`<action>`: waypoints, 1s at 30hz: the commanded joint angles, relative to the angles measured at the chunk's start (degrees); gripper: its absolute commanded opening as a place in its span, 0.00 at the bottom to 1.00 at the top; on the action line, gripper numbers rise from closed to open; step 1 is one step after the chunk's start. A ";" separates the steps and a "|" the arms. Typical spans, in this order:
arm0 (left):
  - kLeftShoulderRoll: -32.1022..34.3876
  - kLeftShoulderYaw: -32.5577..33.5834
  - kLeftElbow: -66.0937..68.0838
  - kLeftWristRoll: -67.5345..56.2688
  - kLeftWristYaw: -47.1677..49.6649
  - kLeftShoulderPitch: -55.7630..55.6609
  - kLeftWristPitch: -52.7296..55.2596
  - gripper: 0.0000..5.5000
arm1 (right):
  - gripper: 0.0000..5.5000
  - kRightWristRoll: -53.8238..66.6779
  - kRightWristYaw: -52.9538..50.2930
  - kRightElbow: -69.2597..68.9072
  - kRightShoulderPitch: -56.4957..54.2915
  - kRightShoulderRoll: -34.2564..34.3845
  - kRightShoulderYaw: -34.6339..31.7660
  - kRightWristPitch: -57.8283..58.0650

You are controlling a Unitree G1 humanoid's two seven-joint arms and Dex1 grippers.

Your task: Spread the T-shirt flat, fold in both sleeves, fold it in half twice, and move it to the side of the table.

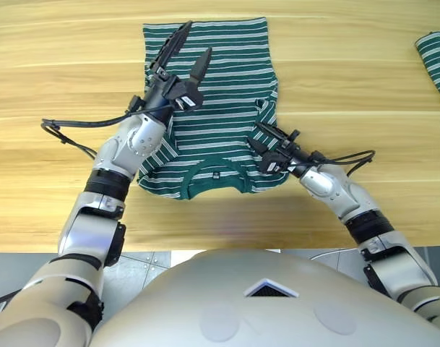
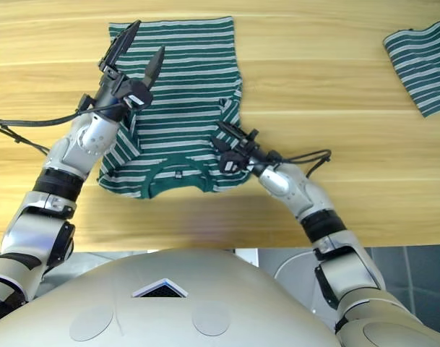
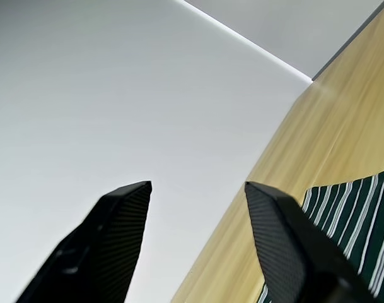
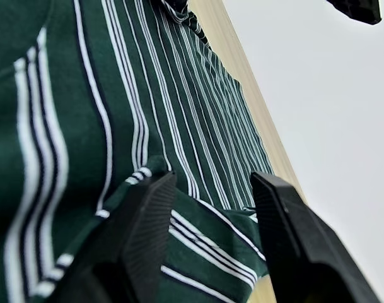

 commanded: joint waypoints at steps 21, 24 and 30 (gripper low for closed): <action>26.39 12.77 -11.36 -5.66 -23.73 36.17 6.28 0.50 | 0.40 -2.60 1.37 -1.14 8.99 -19.51 -13.98 -2.76; 27.47 7.77 -14.90 -5.79 -30.77 35.38 4.38 0.50 | 0.40 -3.41 6.00 -4.63 10.87 -21.11 -10.94 -4.08; 31.75 5.00 -20.20 -7.14 -37.90 38.04 4.79 0.50 | 0.40 -2.48 11.05 -9.31 14.03 -24.29 -9.34 -5.08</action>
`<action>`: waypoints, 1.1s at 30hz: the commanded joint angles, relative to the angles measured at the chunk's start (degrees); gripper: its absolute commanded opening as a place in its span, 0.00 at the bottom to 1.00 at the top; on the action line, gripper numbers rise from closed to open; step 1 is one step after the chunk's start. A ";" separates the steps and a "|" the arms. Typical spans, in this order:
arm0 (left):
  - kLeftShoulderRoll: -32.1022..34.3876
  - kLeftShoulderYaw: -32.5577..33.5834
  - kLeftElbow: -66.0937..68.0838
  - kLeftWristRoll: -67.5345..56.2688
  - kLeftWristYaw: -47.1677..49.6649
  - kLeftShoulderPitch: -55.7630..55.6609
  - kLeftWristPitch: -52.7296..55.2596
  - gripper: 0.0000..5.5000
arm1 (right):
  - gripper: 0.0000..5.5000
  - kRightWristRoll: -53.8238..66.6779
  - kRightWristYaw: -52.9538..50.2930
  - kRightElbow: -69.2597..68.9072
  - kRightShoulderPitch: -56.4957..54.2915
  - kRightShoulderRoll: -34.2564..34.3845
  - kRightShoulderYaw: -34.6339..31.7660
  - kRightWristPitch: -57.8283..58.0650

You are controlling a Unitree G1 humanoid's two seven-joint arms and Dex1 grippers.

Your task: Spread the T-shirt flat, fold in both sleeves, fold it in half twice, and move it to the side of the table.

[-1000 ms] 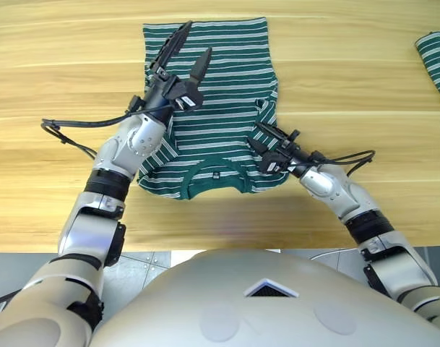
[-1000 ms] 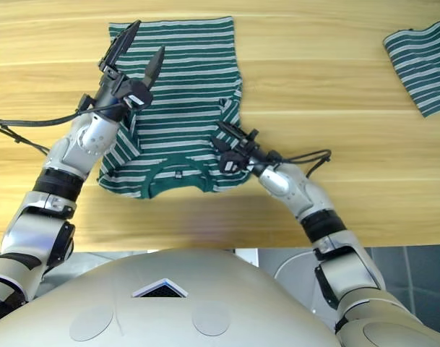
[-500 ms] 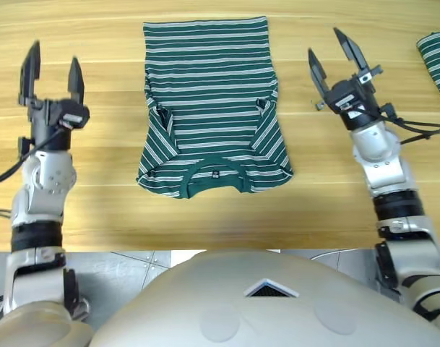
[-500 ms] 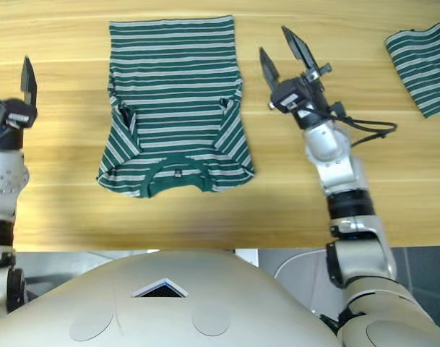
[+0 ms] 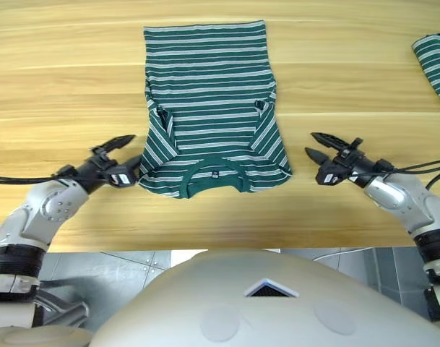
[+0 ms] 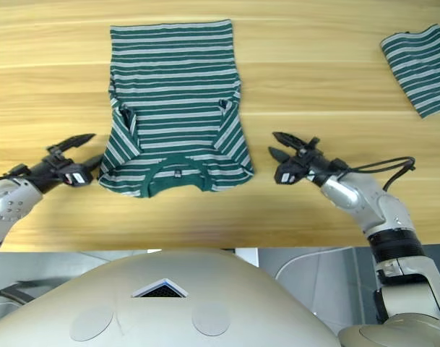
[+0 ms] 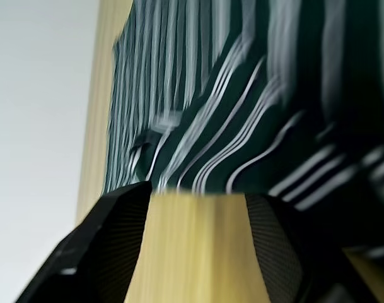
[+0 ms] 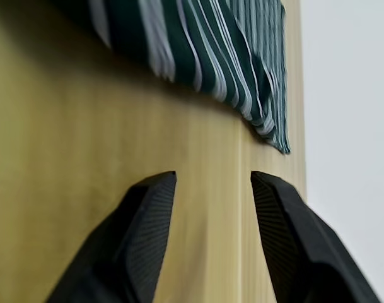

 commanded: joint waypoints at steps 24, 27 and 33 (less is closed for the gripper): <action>7.60 -8.09 -2.71 -1.90 -12.10 4.60 -1.98 0.36 | 0.41 2.81 15.26 -7.32 -1.74 -2.47 6.66 -2.38; 7.13 -8.32 -3.71 -2.34 -11.77 5.01 -1.28 0.35 | 0.41 2.89 15.72 -6.52 -2.84 -2.70 6.97 -2.94; 5.91 -9.35 -3.97 -2.94 -12.16 5.76 -0.92 0.35 | 0.41 3.27 15.38 -5.14 -3.24 -2.34 6.84 -2.57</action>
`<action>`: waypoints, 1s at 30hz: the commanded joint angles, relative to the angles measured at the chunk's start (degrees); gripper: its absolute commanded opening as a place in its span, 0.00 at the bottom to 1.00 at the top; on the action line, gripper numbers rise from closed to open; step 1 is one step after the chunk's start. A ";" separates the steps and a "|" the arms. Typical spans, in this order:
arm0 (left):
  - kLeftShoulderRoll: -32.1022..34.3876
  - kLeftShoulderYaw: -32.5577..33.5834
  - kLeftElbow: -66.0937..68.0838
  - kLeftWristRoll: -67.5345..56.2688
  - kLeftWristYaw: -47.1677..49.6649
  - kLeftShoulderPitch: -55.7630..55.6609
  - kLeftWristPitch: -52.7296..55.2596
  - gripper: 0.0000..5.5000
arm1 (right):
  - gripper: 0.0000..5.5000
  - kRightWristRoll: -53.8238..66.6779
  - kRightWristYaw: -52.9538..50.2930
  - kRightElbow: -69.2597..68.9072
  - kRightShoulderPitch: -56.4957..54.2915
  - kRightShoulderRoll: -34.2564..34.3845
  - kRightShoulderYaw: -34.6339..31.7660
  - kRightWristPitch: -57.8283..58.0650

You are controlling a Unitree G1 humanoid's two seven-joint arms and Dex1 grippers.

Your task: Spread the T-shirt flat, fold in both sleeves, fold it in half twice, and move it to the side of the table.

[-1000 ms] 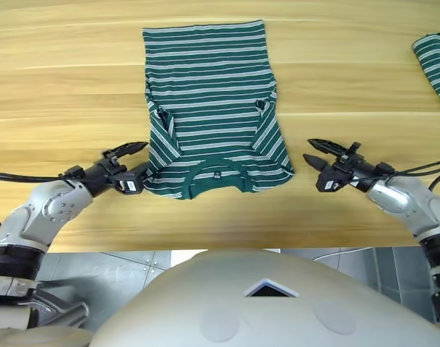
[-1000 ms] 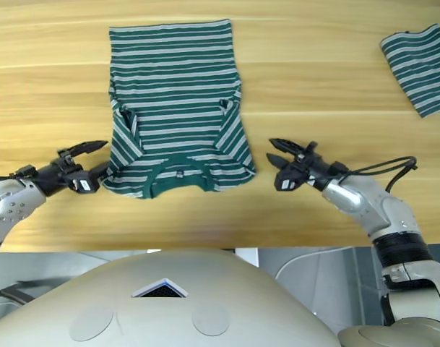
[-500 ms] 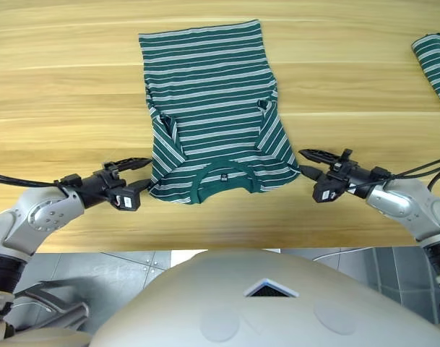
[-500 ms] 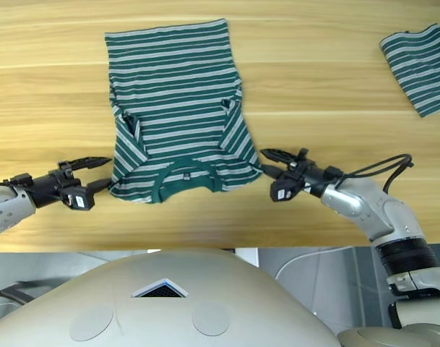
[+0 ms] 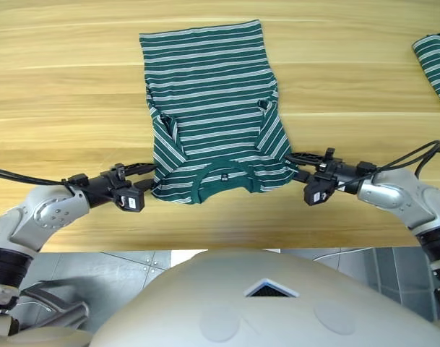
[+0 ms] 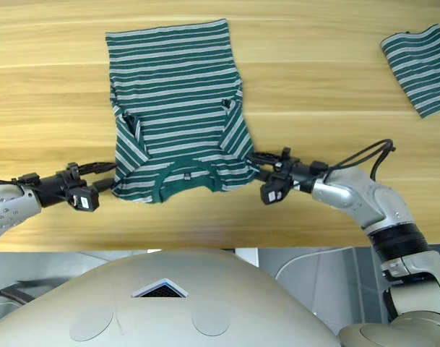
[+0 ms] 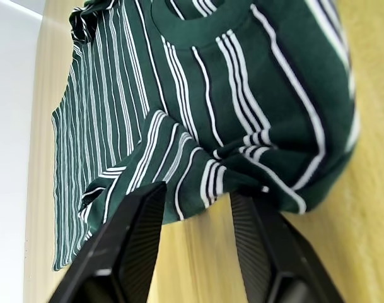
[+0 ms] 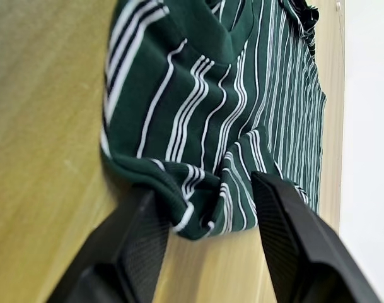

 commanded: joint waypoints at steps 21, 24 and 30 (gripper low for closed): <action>-2.81 0.83 -1.76 1.38 -0.48 8.58 4.74 0.35 | 0.02 -0.85 1.20 6.09 -0.70 -0.19 -1.32 3.11; -3.40 1.14 -1.13 1.06 -0.31 7.95 4.36 0.35 | 0.00 -0.70 1.47 5.60 -0.19 0.09 -1.17 2.79; -4.57 0.36 -2.01 -0.88 -1.00 7.22 3.01 0.35 | 0.00 -0.46 1.50 4.96 0.35 0.26 -1.10 2.42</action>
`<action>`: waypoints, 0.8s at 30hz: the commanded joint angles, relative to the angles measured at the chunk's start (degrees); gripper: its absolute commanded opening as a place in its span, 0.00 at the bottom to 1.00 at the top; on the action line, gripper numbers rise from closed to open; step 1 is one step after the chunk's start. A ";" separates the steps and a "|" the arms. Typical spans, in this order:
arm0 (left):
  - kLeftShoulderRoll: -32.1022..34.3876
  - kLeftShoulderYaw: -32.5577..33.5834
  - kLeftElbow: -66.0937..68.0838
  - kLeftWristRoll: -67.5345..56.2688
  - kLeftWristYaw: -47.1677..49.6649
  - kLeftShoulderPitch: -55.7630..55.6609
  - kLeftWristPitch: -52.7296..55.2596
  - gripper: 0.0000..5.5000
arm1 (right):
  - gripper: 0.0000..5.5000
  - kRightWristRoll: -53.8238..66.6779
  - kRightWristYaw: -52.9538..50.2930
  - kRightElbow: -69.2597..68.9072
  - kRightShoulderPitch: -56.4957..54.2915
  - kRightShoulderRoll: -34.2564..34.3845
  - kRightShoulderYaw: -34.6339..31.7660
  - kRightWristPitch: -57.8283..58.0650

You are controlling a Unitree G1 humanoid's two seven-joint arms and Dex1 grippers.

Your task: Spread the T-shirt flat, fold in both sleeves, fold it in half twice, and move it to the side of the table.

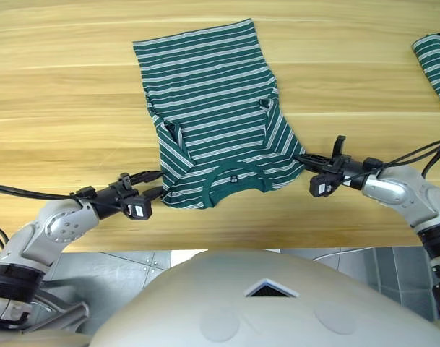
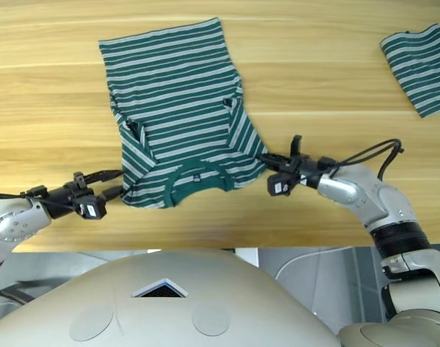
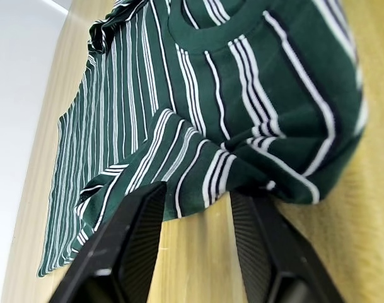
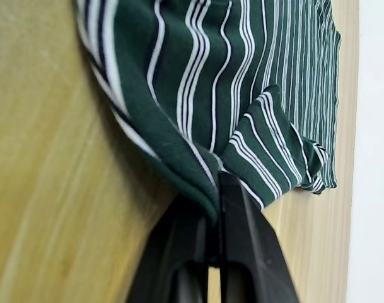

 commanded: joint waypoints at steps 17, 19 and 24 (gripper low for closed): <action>2.43 -3.49 -3.83 2.79 -6.67 2.02 0.58 0.35 | 0.00 -1.09 1.79 2.46 -2.47 1.16 2.08 -1.16; 2.81 -2.38 -3.66 2.85 -6.11 1.63 0.67 0.35 | 0.00 -1.11 1.67 2.70 -2.65 1.20 2.24 -1.18; 2.53 -4.54 -7.56 1.60 -8.03 2.88 -0.70 0.35 | 0.00 -1.26 1.34 4.00 -3.29 1.12 2.40 -1.63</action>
